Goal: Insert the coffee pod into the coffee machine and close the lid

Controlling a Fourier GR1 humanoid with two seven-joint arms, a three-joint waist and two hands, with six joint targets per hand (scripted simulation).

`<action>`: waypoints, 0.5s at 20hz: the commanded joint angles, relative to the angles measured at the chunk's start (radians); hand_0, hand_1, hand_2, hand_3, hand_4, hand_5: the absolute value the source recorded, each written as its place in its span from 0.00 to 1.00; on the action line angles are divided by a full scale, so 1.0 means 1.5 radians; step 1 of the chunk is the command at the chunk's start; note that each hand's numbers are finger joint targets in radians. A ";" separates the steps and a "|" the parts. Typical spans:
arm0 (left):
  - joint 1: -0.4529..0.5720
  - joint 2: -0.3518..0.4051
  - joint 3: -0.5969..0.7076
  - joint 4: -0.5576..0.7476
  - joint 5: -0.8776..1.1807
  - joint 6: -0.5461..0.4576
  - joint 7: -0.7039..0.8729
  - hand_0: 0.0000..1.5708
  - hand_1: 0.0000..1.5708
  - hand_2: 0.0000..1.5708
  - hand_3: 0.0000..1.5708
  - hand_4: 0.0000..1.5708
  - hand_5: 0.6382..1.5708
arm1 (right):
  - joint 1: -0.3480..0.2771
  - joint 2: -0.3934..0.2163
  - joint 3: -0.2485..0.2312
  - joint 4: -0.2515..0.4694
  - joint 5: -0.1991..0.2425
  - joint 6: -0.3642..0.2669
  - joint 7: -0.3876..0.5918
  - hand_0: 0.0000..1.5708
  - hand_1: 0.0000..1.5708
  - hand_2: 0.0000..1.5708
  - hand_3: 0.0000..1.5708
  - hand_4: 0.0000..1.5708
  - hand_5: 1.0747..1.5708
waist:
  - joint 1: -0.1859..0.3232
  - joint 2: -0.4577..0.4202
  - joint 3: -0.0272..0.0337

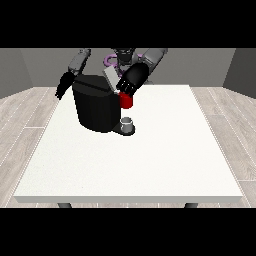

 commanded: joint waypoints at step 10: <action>0.012 0.002 -0.029 0.012 -0.047 0.034 -0.026 0.70 0.70 0.72 0.63 0.00 1.00 | -0.035 -0.025 -0.022 -0.005 -0.007 0.005 0.039 0.00 0.00 0.00 0.00 0.00 1.00 | 0.006 0.013 0.0001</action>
